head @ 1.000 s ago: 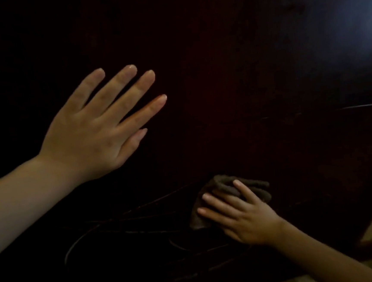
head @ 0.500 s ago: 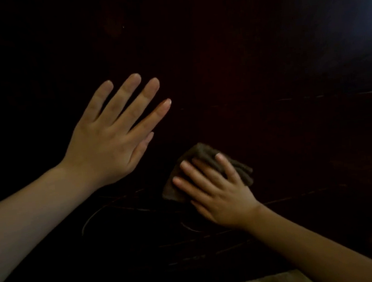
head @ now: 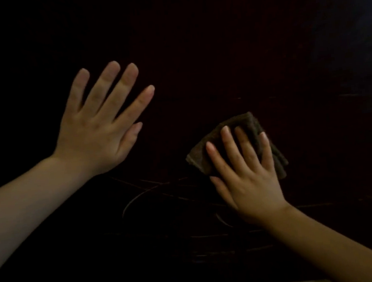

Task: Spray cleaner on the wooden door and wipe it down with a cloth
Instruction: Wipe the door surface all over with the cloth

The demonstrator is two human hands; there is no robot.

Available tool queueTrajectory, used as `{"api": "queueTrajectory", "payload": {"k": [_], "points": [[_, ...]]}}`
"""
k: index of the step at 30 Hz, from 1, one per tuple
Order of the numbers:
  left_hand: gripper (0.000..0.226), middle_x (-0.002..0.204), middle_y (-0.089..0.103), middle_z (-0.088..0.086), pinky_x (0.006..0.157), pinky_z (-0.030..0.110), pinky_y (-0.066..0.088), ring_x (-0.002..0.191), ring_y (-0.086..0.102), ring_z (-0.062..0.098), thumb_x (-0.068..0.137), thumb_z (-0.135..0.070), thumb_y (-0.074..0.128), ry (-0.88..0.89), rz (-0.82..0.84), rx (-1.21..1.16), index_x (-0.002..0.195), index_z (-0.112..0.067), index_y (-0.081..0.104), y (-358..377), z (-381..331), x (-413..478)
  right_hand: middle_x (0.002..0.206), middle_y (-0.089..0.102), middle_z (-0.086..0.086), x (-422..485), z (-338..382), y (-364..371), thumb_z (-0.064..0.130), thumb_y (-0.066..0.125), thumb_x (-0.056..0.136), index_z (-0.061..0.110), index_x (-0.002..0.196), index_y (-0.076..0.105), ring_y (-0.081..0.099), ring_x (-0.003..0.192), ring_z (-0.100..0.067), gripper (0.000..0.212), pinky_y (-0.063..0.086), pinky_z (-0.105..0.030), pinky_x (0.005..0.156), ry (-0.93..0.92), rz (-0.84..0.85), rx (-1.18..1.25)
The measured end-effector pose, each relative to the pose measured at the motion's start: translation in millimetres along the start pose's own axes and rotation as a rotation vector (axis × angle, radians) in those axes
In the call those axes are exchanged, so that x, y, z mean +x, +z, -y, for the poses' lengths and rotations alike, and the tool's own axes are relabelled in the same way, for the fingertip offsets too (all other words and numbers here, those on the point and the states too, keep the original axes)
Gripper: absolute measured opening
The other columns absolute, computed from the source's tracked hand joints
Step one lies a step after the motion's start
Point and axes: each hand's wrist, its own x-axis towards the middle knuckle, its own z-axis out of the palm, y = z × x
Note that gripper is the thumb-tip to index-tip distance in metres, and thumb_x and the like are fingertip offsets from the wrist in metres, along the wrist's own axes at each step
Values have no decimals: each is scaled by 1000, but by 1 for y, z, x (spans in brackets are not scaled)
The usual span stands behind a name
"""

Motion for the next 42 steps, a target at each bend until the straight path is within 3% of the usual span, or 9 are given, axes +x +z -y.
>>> {"api": "queueTrajectory", "payload": {"k": [5, 10, 13, 18, 22, 28, 32, 37, 42], "points": [[53, 151, 19, 13, 115, 45, 4, 143, 6, 23, 99, -32, 30, -9, -14, -3, 148, -19, 18, 2, -1, 1, 158, 4, -9, -10, 41, 25, 35, 28, 98, 21, 149, 18, 11, 141, -23, 54, 0, -48, 115, -225, 6, -34], [51, 152, 21, 13, 114, 42, 7, 142, 13, 26, 100, -30, 31, 73, 31, -46, 148, -18, 18, -8, 12, -1, 158, -9, -8, -25, 36, 29, 37, 34, 92, 19, 150, 14, 0, 145, -23, 64, -6, -45, 116, -510, 84, -75], [54, 151, 22, 16, 115, 39, 3, 144, 4, 22, 100, -31, 29, 13, 50, 2, 149, -16, 12, -15, 47, -14, 158, -4, -5, -1, 20, 15, 37, 37, 91, 21, 149, 14, 13, 141, -22, 65, -2, -44, 117, -337, 28, -35], [53, 149, 20, 18, 115, 42, 2, 143, -2, 19, 100, -32, 26, -62, 21, 5, 149, -14, 13, -9, 56, -27, 151, 15, -13, 58, 41, -1, 39, 33, 96, 18, 148, 16, 9, 140, -29, 58, 2, -50, 113, 42, -98, 4], [51, 148, 23, 15, 115, 42, 7, 142, 12, 26, 100, -31, 25, -61, -36, -5, 147, -14, 20, -6, 55, -27, 153, 15, -6, 53, 81, 17, 36, 35, 94, 20, 147, 23, 10, 140, -24, 57, 2, -49, 114, -199, -60, 13], [49, 148, 29, 17, 114, 44, 10, 138, 20, 32, 100, -31, 26, -87, -28, 0, 146, -14, 23, -8, 52, -28, 157, -7, -10, 18, 95, 33, 34, 34, 89, 16, 149, 14, 3, 143, -24, 66, -7, -46, 116, -575, 94, -52], [48, 148, 30, 19, 114, 44, 9, 138, 18, 32, 100, -29, 29, -125, 15, -30, 146, -14, 23, -12, 48, -26, 154, 11, -1, 38, 80, 18, 27, 39, 89, 18, 147, 23, 20, 139, -22, 61, 0, -44, 116, -460, 36, -3], [48, 149, 29, 19, 114, 45, 11, 138, 19, 33, 100, -27, 29, -120, 19, -17, 146, -14, 23, -11, 47, -27, 151, 16, -8, 80, 85, 2, 30, 36, 96, 18, 146, 28, 20, 139, -26, 52, 5, -49, 113, -175, -71, 47], [48, 149, 28, 20, 115, 41, 3, 138, 16, 33, 100, -27, 30, -145, 20, -53, 146, -15, 21, -14, 45, -26, 152, 11, -3, 72, 127, 18, 34, 39, 90, 16, 147, 25, 21, 139, -24, 62, -1, -48, 114, -404, 25, -3]]}}
